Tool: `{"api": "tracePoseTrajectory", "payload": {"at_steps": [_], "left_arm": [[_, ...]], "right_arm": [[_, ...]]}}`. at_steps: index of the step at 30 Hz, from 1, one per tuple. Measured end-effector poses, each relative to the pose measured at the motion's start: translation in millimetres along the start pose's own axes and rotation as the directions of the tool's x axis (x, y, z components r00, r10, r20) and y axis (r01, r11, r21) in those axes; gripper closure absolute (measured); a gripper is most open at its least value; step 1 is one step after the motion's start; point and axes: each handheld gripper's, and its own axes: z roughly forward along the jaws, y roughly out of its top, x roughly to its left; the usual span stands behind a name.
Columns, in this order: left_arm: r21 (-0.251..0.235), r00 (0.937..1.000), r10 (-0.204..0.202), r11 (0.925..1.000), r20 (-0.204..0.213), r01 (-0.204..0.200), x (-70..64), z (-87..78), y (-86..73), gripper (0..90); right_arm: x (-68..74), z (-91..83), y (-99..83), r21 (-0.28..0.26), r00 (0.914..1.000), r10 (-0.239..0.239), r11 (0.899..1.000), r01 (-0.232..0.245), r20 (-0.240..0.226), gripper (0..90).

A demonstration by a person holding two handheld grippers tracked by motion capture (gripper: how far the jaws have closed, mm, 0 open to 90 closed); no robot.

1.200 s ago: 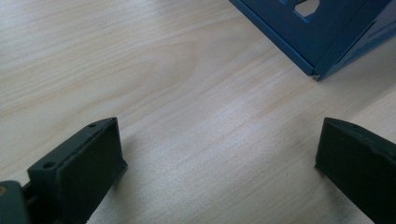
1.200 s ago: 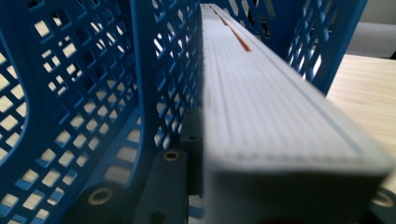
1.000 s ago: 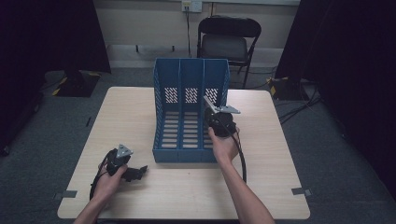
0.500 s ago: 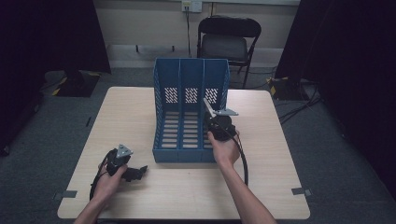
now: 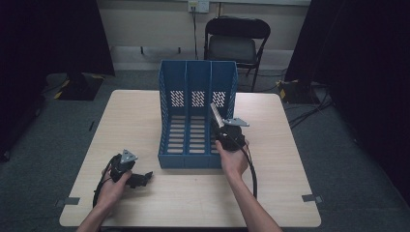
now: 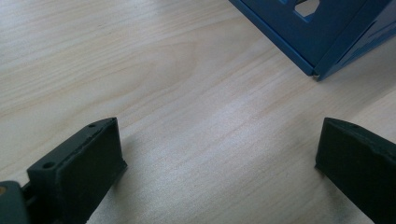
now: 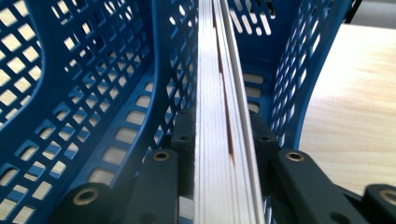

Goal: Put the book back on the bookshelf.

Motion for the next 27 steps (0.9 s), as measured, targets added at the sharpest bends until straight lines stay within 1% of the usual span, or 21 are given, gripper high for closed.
{"api": "tracePoseTrajectory", "payload": {"at_steps": [2,3,4,5,6,7,9,11,13,16,18,22,25,27], "left_arm": [[-0.001,1.0000,0.000,1.0000,0.000,0.000,-0.1,0.0,0.0,0.1],[-0.001,1.0000,-0.001,1.0000,-0.001,0.001,-0.1,0.0,0.0,0.1],[0.000,1.0000,-0.001,1.0000,0.000,0.001,-0.1,0.0,0.0,0.1],[-0.001,1.0000,-0.001,1.0000,0.000,0.001,-0.1,0.0,0.0,0.1],[0.000,1.0000,-0.001,1.0000,0.000,0.001,-0.1,0.0,0.0,0.1],[0.000,1.0000,0.000,1.0000,0.000,0.000,-0.1,0.0,0.0,0.1],[-0.001,1.0000,0.000,1.0000,-0.001,0.000,-0.1,0.0,0.0,0.1],[-0.001,1.0000,-0.001,1.0000,-0.001,0.001,-0.2,0.0,0.0,0.1],[-0.001,1.0000,-0.002,1.0000,-0.002,0.002,-0.4,-0.1,-0.1,0.2],[-0.001,1.0000,-0.002,1.0000,-0.002,0.002,-0.4,-0.1,-0.1,0.2],[-0.001,1.0000,-0.002,1.0000,-0.002,0.002,-0.4,-0.1,-0.1,0.2],[-0.001,1.0000,-0.002,1.0000,-0.003,0.002,-0.5,-0.1,-0.1,0.2],[-0.001,1.0000,-0.002,1.0000,-0.002,0.002,-0.5,-0.1,-0.1,0.2],[-0.005,1.0000,-0.009,0.9999,-0.003,0.009,-1.0,0.1,-0.2,0.2]], "right_arm": [[-1.5,-3.4,-1.9,-0.034,0.9998,0.010,0.999,-0.011,-0.016,66.7],[-2.1,-5.0,-3.1,-0.052,0.9991,0.021,0.998,-0.022,-0.036,65.3],[-2.5,-6.4,-3.9,-0.067,0.9989,0.022,0.997,-0.025,-0.042,65.5],[-2.4,-9.7,-5.7,-0.097,0.9988,0.032,0.995,-0.036,-0.038,65.4],[-2.5,-11.5,-6.7,-0.117,0.9988,0.032,0.992,-0.036,-0.037,65.1],[-2.4,-14.2,-8.6,-0.139,0.9988,0.029,0.990,-0.034,-0.039,65.1],[-1.0,-17.3,-12.2,-0.172,0.9995,0.019,0.985,-0.024,-0.027,64.5],[0.5,-19.1,-15.7,-0.183,0.9997,0.009,0.983,-0.013,-0.021,62.7],[3.7,-22.7,-20.9,-0.215,0.9998,-0.017,0.976,0.015,-0.008,62.5],[4.9,-24.4,-26.2,-0.235,0.9998,-0.013,0.972,0.009,-0.017,63.2],[4.7,-23.9,-28.3,-0.246,0.9999,-0.013,0.969,0.010,-0.008,63.6],[2.5,-19.8,-29.5,-0.249,1.0000,-0.004,0.969,0.003,-0.003,64.3],[0.5,-16.4,-30.5,-0.225,0.9997,-0.003,0.974,-0.002,-0.023,64.4],[-0.3,-15.5,-30.8,-0.220,0.9998,0.003,0.976,-0.007,-0.018,65.0]]}}
